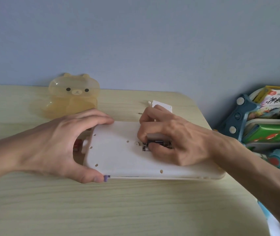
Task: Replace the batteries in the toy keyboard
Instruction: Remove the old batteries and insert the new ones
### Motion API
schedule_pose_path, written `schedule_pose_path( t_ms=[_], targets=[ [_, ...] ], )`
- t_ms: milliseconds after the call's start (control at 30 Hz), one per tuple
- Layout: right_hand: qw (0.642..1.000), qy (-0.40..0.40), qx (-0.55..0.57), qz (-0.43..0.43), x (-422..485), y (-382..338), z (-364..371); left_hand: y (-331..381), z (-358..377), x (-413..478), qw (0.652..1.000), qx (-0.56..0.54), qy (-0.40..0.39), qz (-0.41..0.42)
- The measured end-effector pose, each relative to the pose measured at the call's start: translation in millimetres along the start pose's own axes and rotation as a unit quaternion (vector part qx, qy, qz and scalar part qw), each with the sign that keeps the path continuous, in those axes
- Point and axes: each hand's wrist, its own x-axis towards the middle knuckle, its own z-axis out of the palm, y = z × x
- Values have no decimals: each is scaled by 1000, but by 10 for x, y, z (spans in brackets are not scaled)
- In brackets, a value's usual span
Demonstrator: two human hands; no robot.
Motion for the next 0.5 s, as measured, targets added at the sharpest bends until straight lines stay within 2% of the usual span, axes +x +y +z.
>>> schedule_pose_path(
  t_ms=[300,500],
  targets=[
    [1000,-12,9,-13,20,12,5,-7,0,19,1000,3,3,6],
    [999,28,31,-12,13,-5,-15,-11,-4,8,1000,6,-1,0]
  ],
)
